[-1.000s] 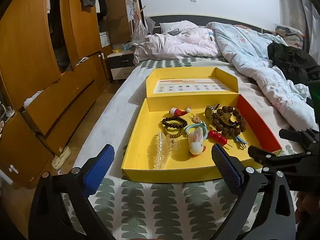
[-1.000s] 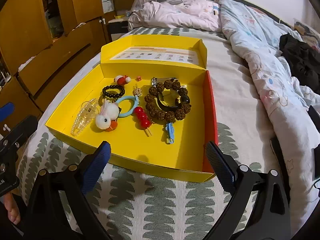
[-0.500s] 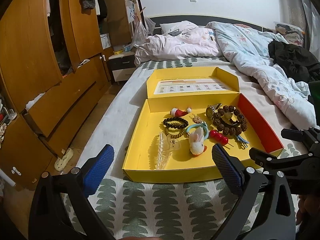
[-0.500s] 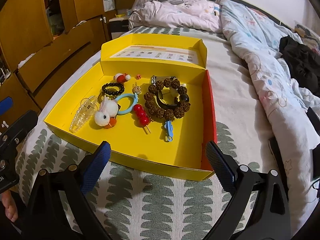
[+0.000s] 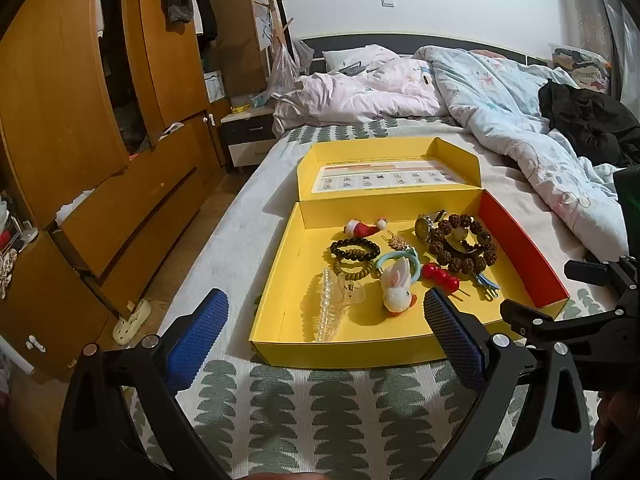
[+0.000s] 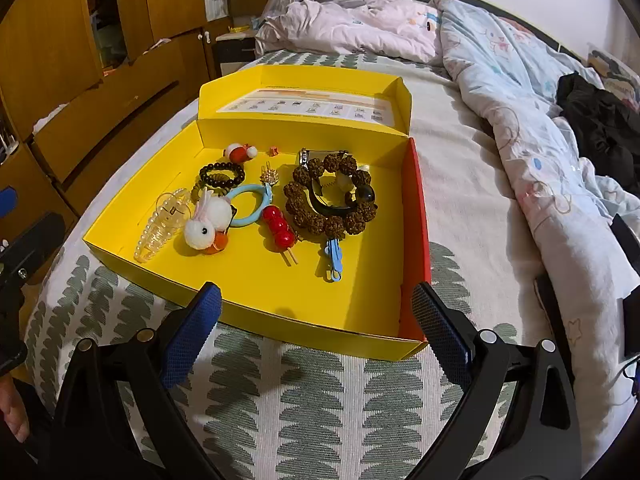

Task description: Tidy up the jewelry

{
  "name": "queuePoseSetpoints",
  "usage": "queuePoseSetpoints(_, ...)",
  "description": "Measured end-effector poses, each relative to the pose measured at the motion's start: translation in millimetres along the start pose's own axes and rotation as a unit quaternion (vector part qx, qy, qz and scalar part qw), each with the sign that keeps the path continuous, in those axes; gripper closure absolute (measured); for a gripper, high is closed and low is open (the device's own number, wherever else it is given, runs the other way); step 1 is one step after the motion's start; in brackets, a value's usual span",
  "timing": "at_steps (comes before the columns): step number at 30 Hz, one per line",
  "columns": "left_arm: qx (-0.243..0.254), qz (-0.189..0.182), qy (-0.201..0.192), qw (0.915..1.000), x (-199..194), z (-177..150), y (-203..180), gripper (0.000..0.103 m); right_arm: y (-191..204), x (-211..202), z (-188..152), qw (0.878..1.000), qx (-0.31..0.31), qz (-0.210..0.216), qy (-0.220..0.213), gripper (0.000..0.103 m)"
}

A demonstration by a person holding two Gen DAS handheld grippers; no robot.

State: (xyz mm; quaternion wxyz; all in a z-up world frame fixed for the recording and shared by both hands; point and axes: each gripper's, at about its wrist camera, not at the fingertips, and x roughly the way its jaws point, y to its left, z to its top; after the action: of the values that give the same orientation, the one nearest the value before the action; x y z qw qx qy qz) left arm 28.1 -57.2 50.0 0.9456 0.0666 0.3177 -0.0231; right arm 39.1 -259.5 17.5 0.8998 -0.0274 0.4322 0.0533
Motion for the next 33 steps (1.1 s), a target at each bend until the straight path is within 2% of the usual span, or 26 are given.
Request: queuePoseSetpoints(33,0.004,-0.003,-0.003,1.0000,-2.0,0.5,6.1,0.006,-6.4,8.3,-2.1,1.000,0.014,-0.002,0.013,0.007)
